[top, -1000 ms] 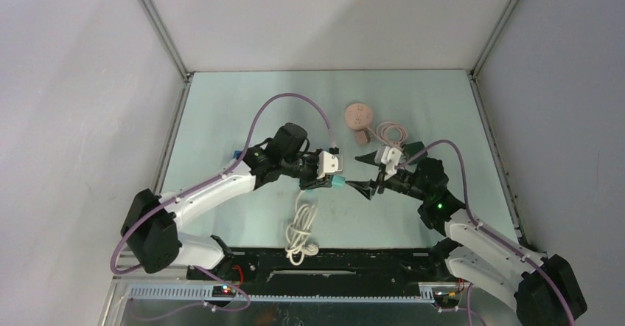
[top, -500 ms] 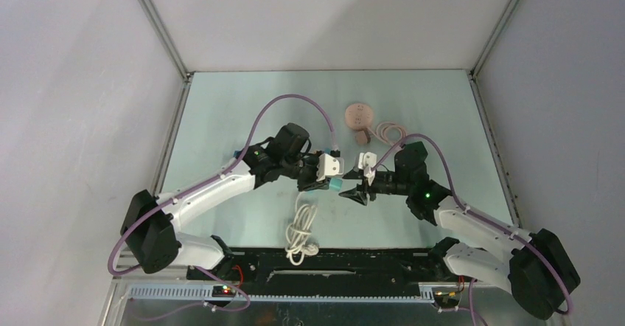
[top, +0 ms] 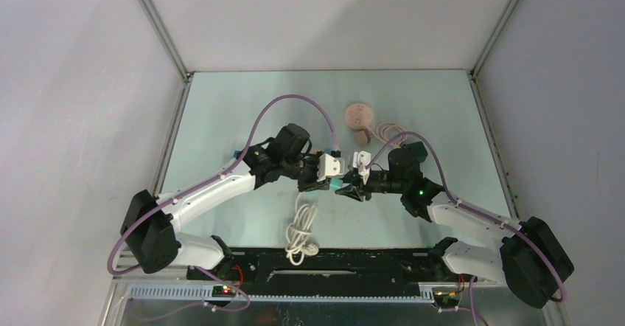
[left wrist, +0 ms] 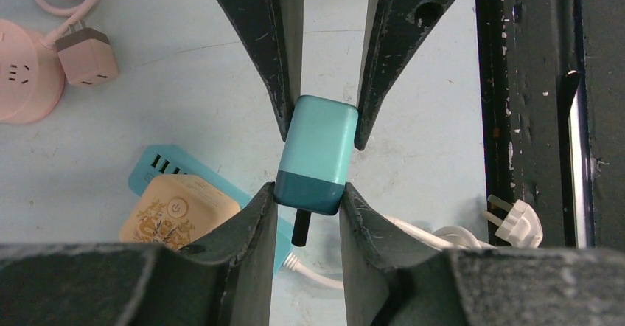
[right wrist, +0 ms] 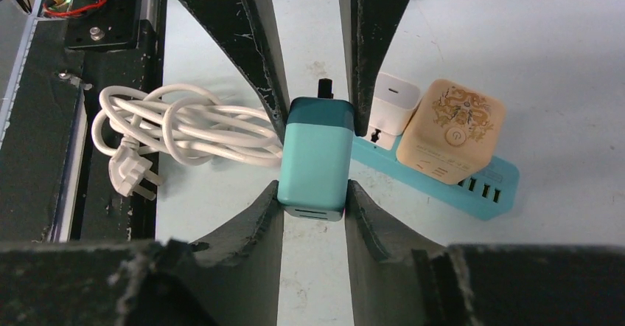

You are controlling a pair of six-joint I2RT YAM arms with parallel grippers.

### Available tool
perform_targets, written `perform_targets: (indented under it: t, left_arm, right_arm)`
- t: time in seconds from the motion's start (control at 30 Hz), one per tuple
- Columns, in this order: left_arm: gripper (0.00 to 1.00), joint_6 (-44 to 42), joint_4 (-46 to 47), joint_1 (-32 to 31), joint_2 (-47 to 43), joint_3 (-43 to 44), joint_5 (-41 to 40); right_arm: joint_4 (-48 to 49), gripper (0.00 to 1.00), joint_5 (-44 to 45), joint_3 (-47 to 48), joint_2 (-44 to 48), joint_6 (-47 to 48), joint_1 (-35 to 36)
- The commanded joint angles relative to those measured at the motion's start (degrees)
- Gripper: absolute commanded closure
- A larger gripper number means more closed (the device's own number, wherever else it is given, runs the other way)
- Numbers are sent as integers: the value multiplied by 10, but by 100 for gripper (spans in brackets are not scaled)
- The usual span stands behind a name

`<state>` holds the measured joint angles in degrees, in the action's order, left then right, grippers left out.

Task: Insert the plug
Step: Insert the plug into the socket.

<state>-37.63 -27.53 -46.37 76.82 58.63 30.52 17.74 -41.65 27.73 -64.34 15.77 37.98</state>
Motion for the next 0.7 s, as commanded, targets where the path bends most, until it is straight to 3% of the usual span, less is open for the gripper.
perform_targets:
  t: [0.0, 0.07, 0.17, 0.27, 0.37, 0.47, 0.5, 0.53, 0.67]
  left_arm:
    - [100, -8, 22, -6, -11, 34, 16]
    - [100, -8, 22, -6, -11, 34, 14]
    - [100, -8, 23, -6, -9, 35, 12]
    - [100, -7, 23, -6, -7, 35, 13]
    - [100, -4, 28, -6, -6, 34, 13]
    - [100, 0, 31, -6, -7, 34, 13]
    - [100, 2, 33, -6, -9, 34, 10]
    - [94, 5, 37, -6, -11, 34, 4]
    - [7, 68, 121, -6, -42, -5, -75]
  right_arm:
    - [38, 70, 6, 29, 4, -21, 4]
    - [36, 58, 9, 29, 10, -21, 6]
    - [29, 48, 11, 29, 22, -15, 7]
    - [23, 48, 13, 29, 29, -8, 8]
    - [21, 66, 10, 29, 24, -5, 9]
    - [7, 100, 2, 36, 13, -6, 9]
    - [3, 100, 0, 39, 8, -4, 9]
    - [-2, 100, 0, 40, 5, -2, 9]
    - [-9, 100, 49, 41, -3, -8, 9]
